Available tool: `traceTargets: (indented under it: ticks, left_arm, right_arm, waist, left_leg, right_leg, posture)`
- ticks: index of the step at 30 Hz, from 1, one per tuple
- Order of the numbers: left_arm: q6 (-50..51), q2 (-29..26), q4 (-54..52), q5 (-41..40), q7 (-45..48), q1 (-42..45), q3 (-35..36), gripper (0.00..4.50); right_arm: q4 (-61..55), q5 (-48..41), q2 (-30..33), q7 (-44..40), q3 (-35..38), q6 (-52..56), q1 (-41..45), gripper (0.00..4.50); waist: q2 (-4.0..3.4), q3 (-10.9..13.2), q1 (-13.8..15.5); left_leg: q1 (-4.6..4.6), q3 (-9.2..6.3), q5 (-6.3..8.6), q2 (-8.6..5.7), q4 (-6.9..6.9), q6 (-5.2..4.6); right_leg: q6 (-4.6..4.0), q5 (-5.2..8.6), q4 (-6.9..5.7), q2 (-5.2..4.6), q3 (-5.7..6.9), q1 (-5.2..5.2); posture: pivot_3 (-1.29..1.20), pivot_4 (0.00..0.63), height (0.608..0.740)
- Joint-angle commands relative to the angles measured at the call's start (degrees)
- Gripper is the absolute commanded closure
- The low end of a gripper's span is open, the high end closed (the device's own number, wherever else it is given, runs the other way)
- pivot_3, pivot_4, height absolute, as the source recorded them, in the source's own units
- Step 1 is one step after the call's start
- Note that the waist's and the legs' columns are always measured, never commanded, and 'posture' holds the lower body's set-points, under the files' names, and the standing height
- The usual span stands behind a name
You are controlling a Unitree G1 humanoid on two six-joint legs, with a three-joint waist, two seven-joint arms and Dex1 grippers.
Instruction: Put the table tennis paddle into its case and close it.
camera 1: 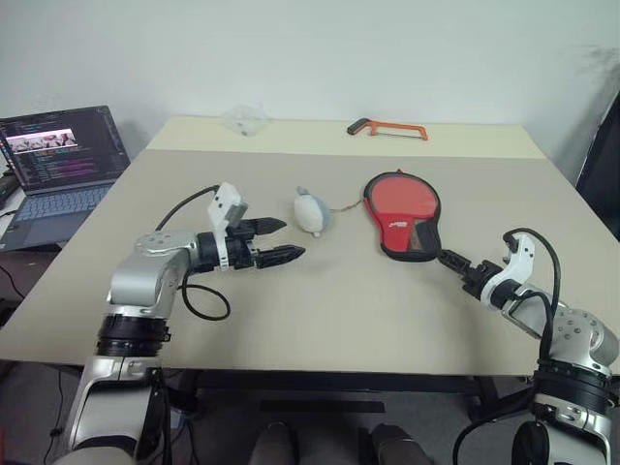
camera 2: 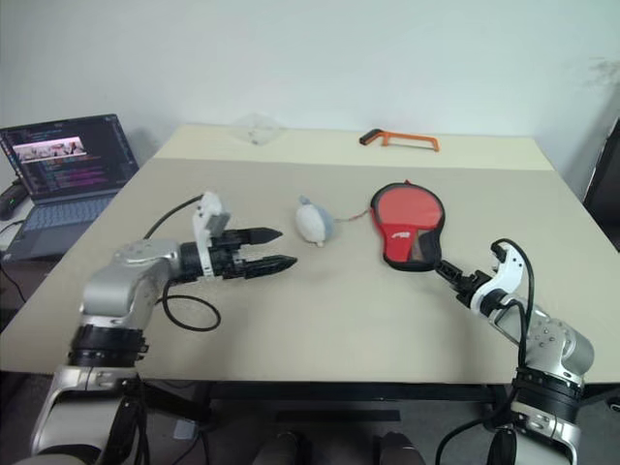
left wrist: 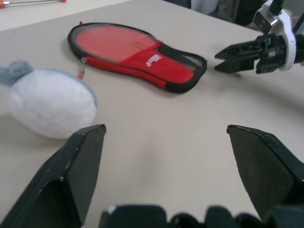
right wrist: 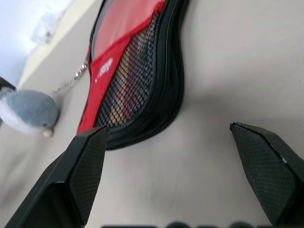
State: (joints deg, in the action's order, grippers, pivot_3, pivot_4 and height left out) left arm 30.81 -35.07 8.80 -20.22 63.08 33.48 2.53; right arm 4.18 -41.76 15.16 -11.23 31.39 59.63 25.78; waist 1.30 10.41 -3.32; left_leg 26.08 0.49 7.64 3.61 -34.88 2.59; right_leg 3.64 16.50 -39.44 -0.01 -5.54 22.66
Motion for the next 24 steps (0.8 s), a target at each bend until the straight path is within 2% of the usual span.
traceTargets:
  ticks: [1,4,13,21,24]
  left_arm:
    - [-0.5,0.3,-4.9,-0.7,-1.0,-1.7,-0.9,0.01]
    - [0.9,1.9,-6.9,-1.4,-3.3,-2.2,-1.0,0.01]
    - [2.1,2.0,-10.0,-1.3,-4.7,-3.5,-2.2,0.01]
    - [2.5,2.5,-12.0,-1.0,-6.6,-4.7,-2.8,0.01]
    - [2.4,2.5,-12.2,-0.8,-7.0,-4.9,-3.1,0.01]
  right_arm:
    - [1.9,-1.3,-1.8,-0.8,-0.9,-1.9,1.3,0.0]
    - [4.2,-1.4,-3.4,-1.3,-1.9,-3.6,3.9,0.0]
    - [10.2,-1.1,-5.1,-2.3,-4.2,-7.0,12.2,0.0]
    - [13.1,0.5,-5.8,0.4,-4.8,-9.6,13.3,0.0]
    - [10.1,-0.9,-4.6,1.1,-4.2,-7.8,11.3,0.0]
  waist:
    - [0.0,0.0,-0.1]
    - [0.07,0.0,-0.5]
    - [0.06,0.0,-1.4]
    - [0.06,0.0,-1.4]
    - [0.06,0.0,-1.4]
  left_leg:
    - [-0.19,0.02,0.01,0.03,0.04,0.0]
    - [-0.26,-0.01,0.01,0.08,0.04,0.01]
    - [-0.27,0.02,0.01,0.07,0.22,0.0]
    - [-0.25,0.02,0.02,0.06,0.35,0.01]
    - [-0.24,0.01,0.02,0.06,0.34,0.01]
  right_leg:
    - [0.04,0.07,0.06,0.0,0.0,-0.19]
    - [-0.18,0.19,0.12,0.03,0.01,-0.29]
    - [0.05,0.06,0.31,0.04,-0.01,-0.31]
    - [0.05,0.07,0.42,0.03,0.0,-0.3]
    - [0.05,0.06,0.42,0.02,0.01,-0.3]
  posture:
    - [0.0,0.15,0.74]
    - [0.0,0.15,0.74]
    - [0.0,0.15,0.74]
    - [0.0,0.15,0.74]
    - [0.0,0.15,0.74]
